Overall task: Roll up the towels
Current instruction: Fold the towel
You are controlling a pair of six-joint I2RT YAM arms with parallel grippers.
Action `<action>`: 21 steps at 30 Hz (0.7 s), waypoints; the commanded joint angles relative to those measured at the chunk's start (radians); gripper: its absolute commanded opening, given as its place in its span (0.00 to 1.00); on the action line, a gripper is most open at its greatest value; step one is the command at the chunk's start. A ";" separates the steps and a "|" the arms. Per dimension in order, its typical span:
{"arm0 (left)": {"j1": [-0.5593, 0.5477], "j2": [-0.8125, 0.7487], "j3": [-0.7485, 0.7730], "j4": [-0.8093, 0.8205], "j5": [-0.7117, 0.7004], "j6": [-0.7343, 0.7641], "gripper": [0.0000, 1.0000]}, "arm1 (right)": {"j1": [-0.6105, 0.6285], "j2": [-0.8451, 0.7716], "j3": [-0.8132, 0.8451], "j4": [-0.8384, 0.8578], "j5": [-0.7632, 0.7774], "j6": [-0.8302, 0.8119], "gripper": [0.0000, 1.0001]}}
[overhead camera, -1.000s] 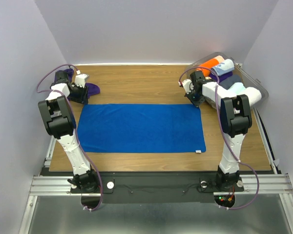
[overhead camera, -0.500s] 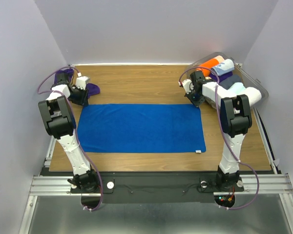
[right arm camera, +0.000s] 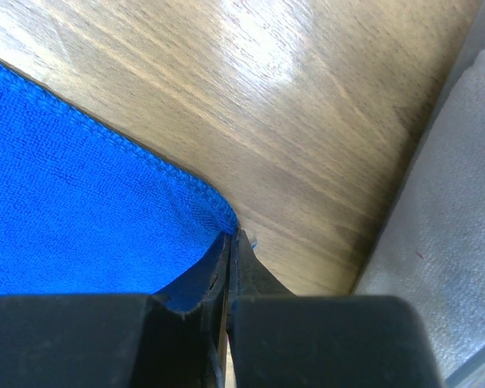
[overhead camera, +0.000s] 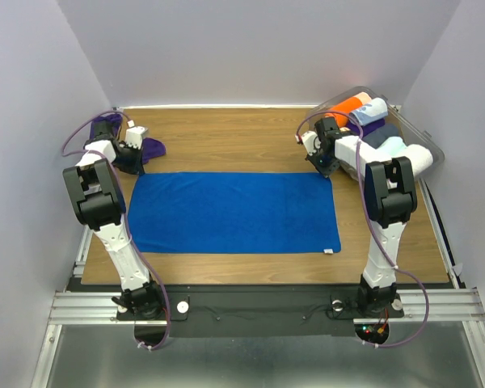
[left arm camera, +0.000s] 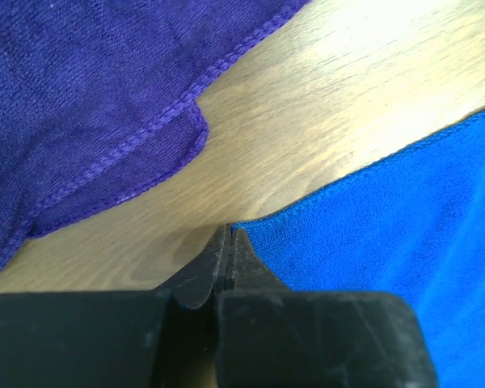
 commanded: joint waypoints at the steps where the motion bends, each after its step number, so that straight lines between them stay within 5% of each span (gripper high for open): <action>1: 0.005 -0.064 0.055 -0.036 0.070 -0.008 0.00 | -0.004 -0.016 0.059 0.016 -0.005 0.012 0.01; 10: 0.036 -0.086 0.133 -0.034 0.129 -0.032 0.00 | -0.005 -0.013 0.167 0.016 0.009 0.007 0.01; 21: 0.111 -0.207 0.059 -0.057 0.207 0.046 0.00 | -0.022 -0.128 0.064 0.017 -0.024 -0.026 0.01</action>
